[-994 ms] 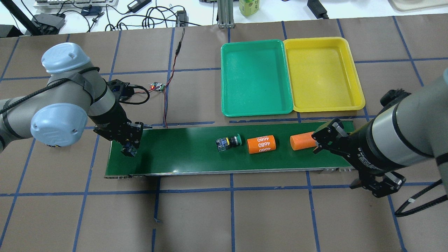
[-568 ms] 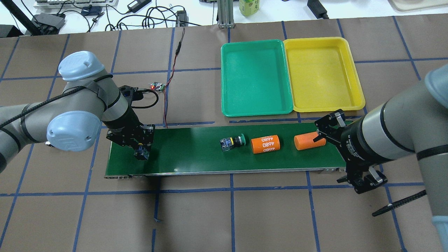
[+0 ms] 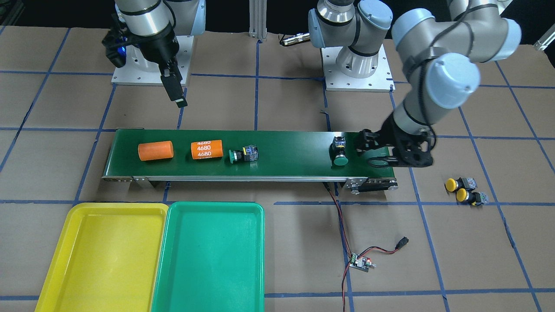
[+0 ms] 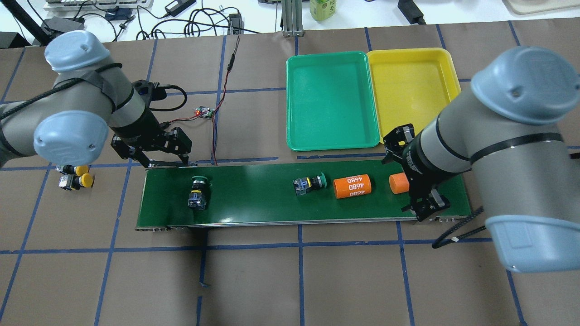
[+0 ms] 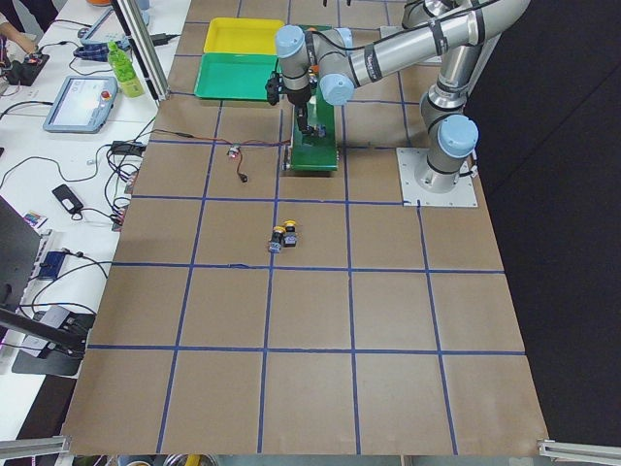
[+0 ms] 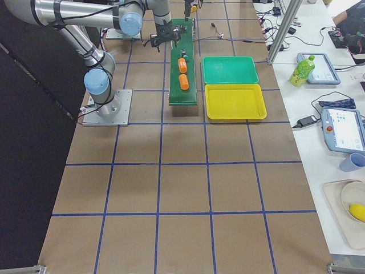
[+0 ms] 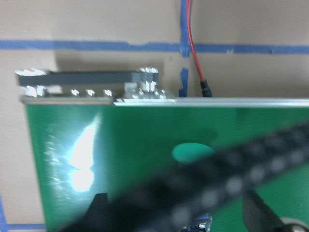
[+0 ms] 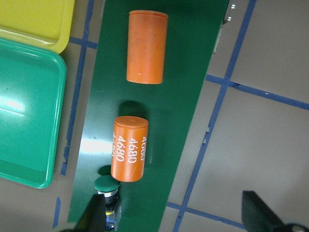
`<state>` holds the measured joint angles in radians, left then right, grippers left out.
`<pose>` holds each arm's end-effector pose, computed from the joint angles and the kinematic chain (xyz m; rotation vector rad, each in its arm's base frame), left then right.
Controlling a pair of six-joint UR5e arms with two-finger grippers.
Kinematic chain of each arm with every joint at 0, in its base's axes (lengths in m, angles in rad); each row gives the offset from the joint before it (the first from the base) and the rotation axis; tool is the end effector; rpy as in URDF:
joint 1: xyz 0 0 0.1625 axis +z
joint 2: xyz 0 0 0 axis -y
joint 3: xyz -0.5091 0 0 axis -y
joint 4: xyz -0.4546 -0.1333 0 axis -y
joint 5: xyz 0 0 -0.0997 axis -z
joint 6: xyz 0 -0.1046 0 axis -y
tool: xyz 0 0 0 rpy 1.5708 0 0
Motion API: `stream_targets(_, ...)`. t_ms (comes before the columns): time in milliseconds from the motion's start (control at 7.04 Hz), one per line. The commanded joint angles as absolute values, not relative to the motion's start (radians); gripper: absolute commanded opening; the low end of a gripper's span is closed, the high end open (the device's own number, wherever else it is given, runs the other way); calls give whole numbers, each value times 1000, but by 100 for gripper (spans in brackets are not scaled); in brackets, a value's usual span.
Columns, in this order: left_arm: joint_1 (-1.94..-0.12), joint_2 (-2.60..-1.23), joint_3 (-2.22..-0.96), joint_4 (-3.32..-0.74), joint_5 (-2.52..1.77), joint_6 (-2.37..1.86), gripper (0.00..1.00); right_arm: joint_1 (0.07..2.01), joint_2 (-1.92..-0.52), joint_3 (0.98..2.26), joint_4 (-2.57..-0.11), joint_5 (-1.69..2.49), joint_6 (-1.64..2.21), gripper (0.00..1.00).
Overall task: Sort buttons by color to trays
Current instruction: 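Grasp green button on belt with right gripper while left returns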
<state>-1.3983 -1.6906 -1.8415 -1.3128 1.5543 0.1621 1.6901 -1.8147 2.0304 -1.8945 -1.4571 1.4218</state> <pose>-0.0358 -0.5810 0.3781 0.0178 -3.0969 -0.1984 0.1955 -0.4111 0.4667 1.8021 2.3796 0.0025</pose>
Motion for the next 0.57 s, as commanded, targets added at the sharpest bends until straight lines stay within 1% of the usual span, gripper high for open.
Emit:
stream_targets(0, -1217, -1808, -1725, -1286, 1633, 436, 100, 1788, -1638, 1950, -2010, -1466, 1512, 100)
stream_targets(142, -1142, -1889, -1670, -1220, 1649, 580, 100, 1798, -1558, 1931, -2008, -1503, 1569, 100)
stream_targets(284, -1076, -1967, -1661, -1169, 1667, 644, 100, 1799, -1498, 1924, -2020, -1497, 1581, 100)
stream_targets(426, -1013, -2017, -1664, -1082, 1664, 696, 100, 1799, -1485, 1925, -2057, -1499, 1592, 100)
